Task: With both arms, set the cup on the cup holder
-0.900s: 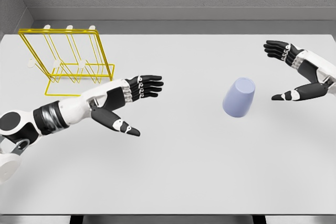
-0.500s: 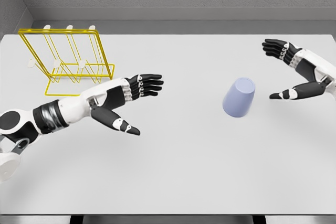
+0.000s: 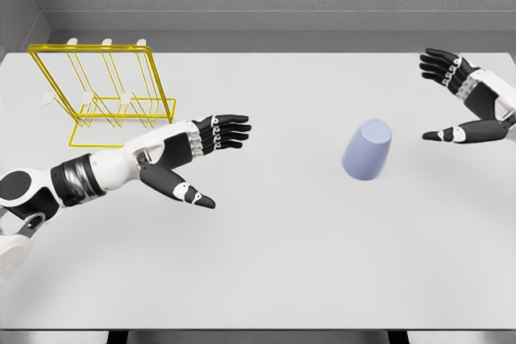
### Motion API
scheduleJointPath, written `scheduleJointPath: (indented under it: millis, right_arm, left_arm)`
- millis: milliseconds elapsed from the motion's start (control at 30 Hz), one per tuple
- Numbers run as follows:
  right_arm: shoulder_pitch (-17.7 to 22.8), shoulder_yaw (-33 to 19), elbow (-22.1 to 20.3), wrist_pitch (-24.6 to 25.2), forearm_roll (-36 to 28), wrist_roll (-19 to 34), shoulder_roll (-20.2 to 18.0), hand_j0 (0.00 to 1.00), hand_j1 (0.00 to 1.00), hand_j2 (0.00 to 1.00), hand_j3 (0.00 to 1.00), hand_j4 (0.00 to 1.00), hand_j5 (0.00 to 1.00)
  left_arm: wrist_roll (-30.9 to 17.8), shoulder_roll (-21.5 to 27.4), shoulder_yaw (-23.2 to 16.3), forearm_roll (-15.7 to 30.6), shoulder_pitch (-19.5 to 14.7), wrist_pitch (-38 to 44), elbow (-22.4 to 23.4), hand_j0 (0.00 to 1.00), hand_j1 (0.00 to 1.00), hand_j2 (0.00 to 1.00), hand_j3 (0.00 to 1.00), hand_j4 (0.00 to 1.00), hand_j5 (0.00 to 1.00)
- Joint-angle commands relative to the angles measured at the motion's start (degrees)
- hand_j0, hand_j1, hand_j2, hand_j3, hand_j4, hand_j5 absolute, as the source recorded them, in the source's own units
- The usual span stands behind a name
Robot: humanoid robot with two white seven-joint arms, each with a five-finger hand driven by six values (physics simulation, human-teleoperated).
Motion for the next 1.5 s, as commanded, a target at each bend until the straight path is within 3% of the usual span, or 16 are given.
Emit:
scheduleJointPath:
  millis: [0, 33, 100, 400, 1100, 1467]
  right_arm:
    - [0.0, 0.11, 0.66, 2.89, -0.99, -0.01, 0.24, 1.0, 1.0, 1.0, 1.0, 1.0, 1.0]
    - [0.0, -0.07, 0.57, 7.2, -0.99, -0.01, 0.42, 1.0, 1.0, 1.0, 1.0, 1.0, 1.0]
    - [-0.09, -0.07, 0.57, 8.52, -0.9, -0.01, 1.82, 1.0, 1.0, 1.0, 1.0, 1.0, 1.0]
    - [2.11, 0.81, 0.48, 7.91, -0.2, -0.01, 3.05, 1.0, 1.0, 1.0, 1.0, 1.0, 1.0]
    - [1.85, 3.62, 0.57, 7.56, 4.55, -0.01, 6.13, 1.0, 1.0, 1.0, 1.0, 1.0, 1.0]
    - [0.79, 4.77, 2.68, 7.56, 5.78, -0.01, 7.71, 1.0, 1.0, 1.0, 1.0, 1.0, 1.0]
  left_arm:
    - [0.0, -0.06, 0.0, 0.32, 0.0, 0.0, -0.04, 1.0, 1.0, 1.0, 1.0, 1.0, 1.0]
    - [0.0, -0.06, 0.0, 0.32, 0.0, 0.0, -0.04, 1.0, 1.0, 1.0, 1.0, 1.0, 1.0]
    - [0.0, -0.06, 0.0, 0.32, 0.0, 0.0, -0.04, 1.0, 1.0, 1.0, 1.0, 1.0, 1.0]
    - [0.0, -0.06, -0.09, 0.32, -0.09, 0.0, -0.04, 1.0, 1.0, 1.0, 1.0, 1.0, 1.0]
    - [0.0, -0.41, -0.18, 0.32, -0.44, 0.0, -0.04, 1.0, 1.0, 1.0, 1.0, 1.0, 1.0]
    - [0.0, -0.41, -0.18, 0.24, -0.44, 0.0, -0.04, 1.0, 1.0, 1.0, 1.0, 1.0, 1.0]
